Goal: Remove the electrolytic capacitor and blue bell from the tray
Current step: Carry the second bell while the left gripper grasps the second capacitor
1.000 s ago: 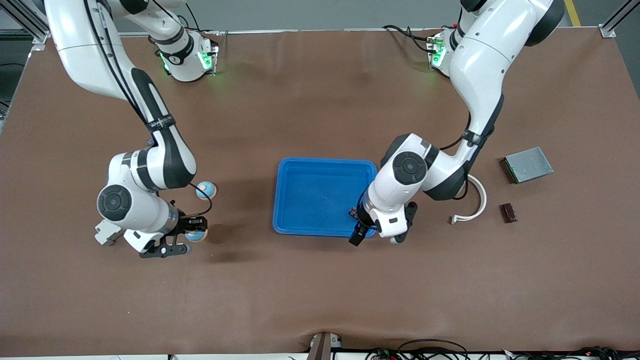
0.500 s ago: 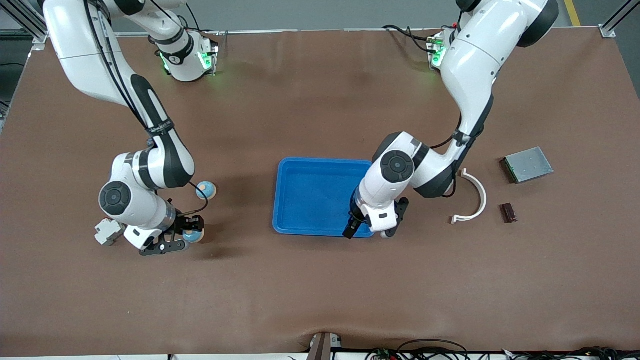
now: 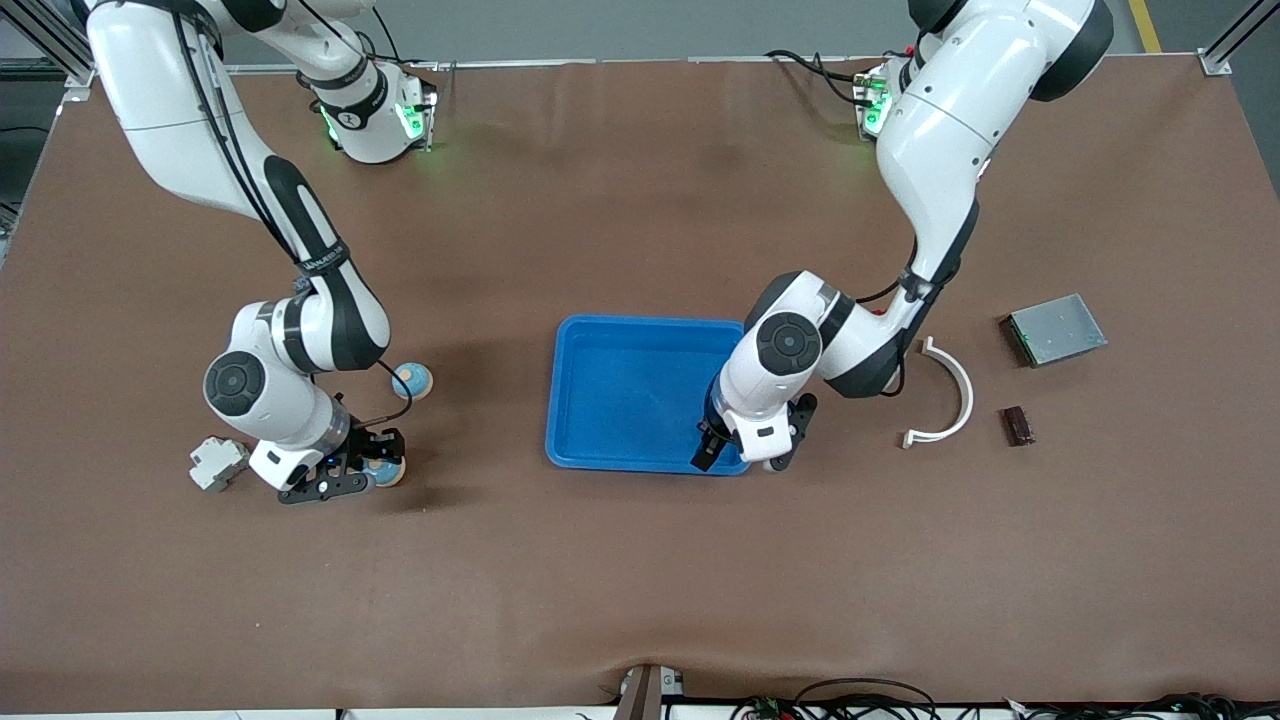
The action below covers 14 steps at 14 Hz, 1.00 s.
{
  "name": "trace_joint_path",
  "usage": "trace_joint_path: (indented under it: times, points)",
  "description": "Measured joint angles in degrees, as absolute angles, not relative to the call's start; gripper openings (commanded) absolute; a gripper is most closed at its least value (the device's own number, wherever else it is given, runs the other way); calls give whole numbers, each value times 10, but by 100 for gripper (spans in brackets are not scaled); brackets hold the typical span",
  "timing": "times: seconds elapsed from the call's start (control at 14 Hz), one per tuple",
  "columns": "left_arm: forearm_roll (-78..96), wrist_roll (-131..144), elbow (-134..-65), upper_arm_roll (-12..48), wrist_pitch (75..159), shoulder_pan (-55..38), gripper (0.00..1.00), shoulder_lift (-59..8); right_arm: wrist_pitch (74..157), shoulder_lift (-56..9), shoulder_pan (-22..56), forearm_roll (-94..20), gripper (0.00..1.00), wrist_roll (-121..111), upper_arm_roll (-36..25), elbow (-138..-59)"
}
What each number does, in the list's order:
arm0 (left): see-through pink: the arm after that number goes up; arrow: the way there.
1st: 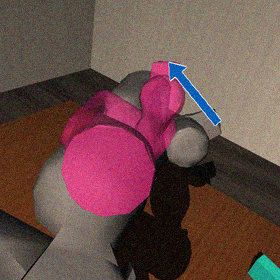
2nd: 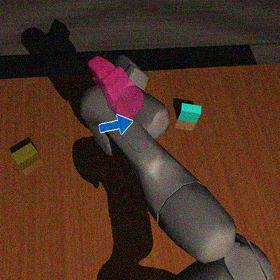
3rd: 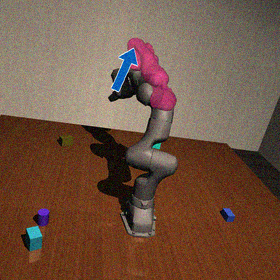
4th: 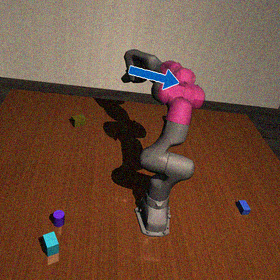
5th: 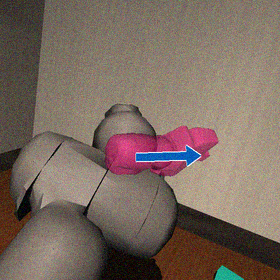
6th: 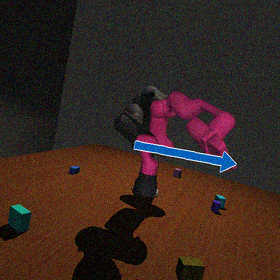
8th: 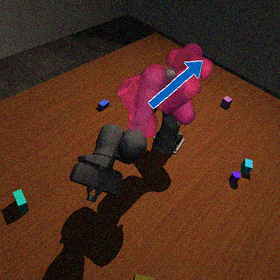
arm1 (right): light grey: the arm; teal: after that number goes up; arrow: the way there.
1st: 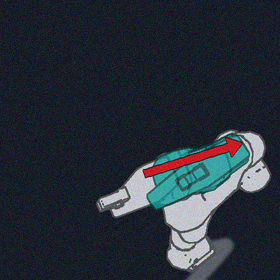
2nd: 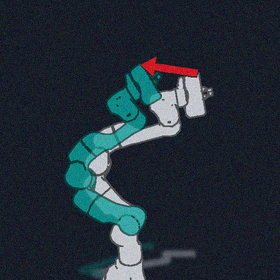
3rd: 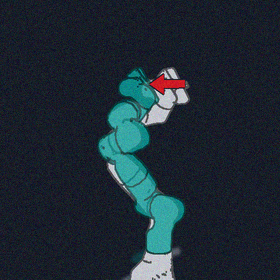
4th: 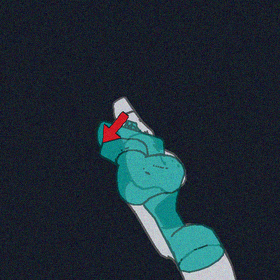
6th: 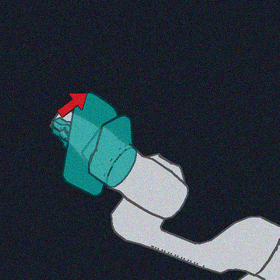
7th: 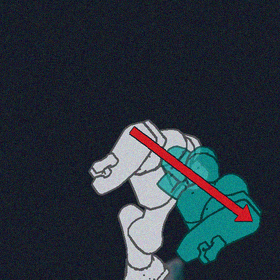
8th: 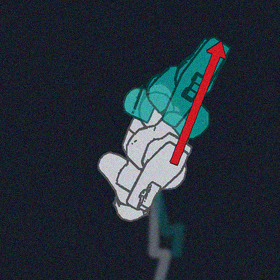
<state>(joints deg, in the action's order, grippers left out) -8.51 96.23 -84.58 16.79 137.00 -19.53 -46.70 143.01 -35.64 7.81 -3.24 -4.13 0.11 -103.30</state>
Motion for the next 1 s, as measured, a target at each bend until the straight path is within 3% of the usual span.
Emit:
trace_joint_path:
  times: [1.0]
  points:
    - [-90, 962, -849, 154, 1370, -212, 100, -486, 1486, -356, 71, -35, 0, -50, 8, -1064]
